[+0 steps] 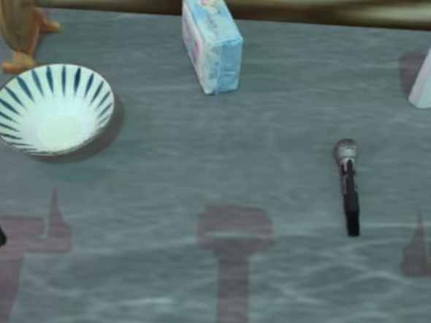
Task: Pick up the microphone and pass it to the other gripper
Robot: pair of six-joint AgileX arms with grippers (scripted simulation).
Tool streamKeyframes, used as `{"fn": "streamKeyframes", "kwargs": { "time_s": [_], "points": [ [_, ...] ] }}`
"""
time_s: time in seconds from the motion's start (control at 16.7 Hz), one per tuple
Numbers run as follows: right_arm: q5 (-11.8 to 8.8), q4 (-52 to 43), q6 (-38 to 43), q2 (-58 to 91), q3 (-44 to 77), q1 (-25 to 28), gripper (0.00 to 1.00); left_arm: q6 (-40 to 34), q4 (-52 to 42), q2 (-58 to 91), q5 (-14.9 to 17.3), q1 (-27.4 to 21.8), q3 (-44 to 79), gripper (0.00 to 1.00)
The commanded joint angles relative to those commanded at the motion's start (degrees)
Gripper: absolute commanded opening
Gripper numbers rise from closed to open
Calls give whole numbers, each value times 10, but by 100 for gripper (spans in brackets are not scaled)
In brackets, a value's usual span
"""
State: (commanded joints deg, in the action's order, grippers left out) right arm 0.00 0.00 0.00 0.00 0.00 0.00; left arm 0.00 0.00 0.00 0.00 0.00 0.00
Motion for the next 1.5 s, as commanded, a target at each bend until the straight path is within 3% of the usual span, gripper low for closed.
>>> {"fn": "streamKeyframes", "kwargs": {
  "time_s": [0.24, 0.48, 1.5],
  "points": [
    [0, -11, 5, 18, 17, 5, 100, 0, 0, 0, 0, 0, 0, 100],
    [1, -74, 32, 126, 115, 32, 100, 0, 0, 0, 0, 0, 0, 100],
    [27, -523, 217, 1039, 765, 203, 100, 0, 0, 0, 0, 0, 0, 100]
  ]
}}
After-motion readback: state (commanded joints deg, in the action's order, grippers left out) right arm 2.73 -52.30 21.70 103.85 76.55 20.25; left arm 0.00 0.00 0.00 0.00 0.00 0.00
